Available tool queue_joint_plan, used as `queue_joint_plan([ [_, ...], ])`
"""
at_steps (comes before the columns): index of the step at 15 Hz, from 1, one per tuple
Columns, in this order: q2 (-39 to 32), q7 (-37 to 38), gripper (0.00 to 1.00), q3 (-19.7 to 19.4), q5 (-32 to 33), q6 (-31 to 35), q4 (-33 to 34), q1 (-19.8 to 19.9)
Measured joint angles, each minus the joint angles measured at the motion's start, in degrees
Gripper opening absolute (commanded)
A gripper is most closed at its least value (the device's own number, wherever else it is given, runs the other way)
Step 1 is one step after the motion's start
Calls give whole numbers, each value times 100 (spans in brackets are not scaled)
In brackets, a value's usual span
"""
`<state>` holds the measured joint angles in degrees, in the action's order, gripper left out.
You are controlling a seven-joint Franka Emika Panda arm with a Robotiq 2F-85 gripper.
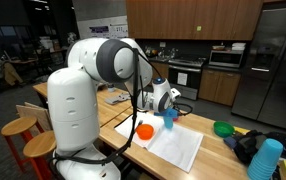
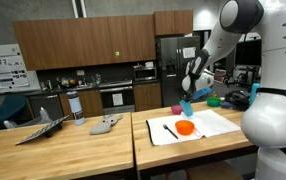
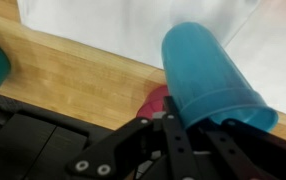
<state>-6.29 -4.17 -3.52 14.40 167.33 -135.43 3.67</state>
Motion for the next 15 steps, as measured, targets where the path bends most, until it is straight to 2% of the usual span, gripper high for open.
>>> queue_joint_plan([
  [3,44,-686,2,133,-1011,1005,-589,246],
  [5,51,-1176,2,459,-1727,1493,-904,512],
  [7,51,-1431,2,1009,-2272,1736,-1087,885],
  [11,34,-1470,2,2247,-2782,1802,-1134,1809],
  [15,-186,-1595,2,3565,-3144,1815,-1018,3082],
])
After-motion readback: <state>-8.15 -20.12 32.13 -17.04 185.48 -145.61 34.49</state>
